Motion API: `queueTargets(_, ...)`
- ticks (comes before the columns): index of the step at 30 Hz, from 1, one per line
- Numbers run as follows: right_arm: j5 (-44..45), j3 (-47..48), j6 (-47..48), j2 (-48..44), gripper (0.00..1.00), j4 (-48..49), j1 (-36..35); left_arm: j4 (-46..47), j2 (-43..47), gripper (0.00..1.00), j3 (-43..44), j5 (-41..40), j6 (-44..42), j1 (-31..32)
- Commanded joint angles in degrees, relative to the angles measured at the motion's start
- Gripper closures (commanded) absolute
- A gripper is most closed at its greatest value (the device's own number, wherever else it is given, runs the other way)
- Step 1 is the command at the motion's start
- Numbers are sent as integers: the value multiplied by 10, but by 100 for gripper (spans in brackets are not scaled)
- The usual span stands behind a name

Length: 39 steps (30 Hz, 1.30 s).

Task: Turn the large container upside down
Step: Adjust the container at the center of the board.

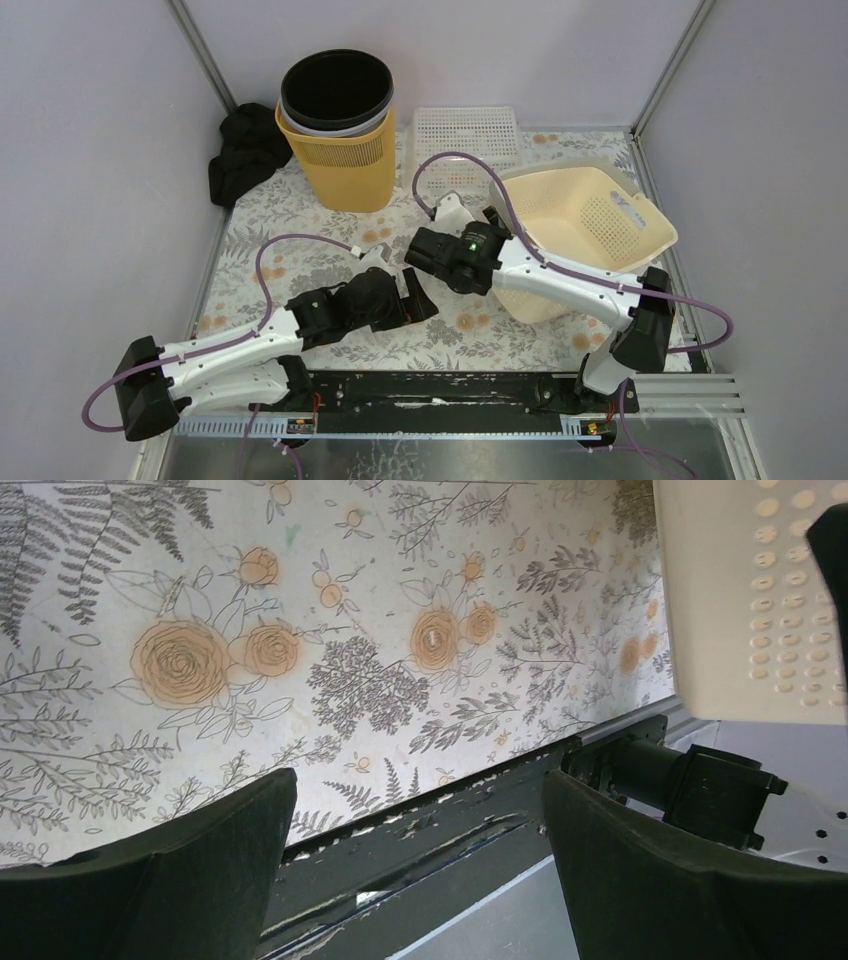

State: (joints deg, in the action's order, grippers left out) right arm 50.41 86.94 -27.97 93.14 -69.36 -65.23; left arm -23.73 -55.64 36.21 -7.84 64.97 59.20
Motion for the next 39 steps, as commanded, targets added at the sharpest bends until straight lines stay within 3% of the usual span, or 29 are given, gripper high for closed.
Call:
queueTargets(1, 28, 70, 2, -24, 1, -15, -2, 62, -1, 0, -8, -22, -6, 3)
queueTargets(11, 19, 133, 34, -18, 1, -42, -2, 192, -114, 0, 6, -6, -23, 2)
queueTargets(18, -67, 109, 74, -79, 1, 41, 2, 236, -176, 0, 20, 25, -22, 3)
queueTargets(28, -280, 6, 130, -157, 1, 171, 168, 139, -91, 0, 33, -23, -32, 2)
queueTargets(35, -394, -68, 142, -144, 2, 255, 232, 55, 11, 0, 26, -65, -25, 3)
queueTargets(39, -415, -89, 143, -119, 8, 276, 245, 6, 59, 0, 22, -73, -19, 3)
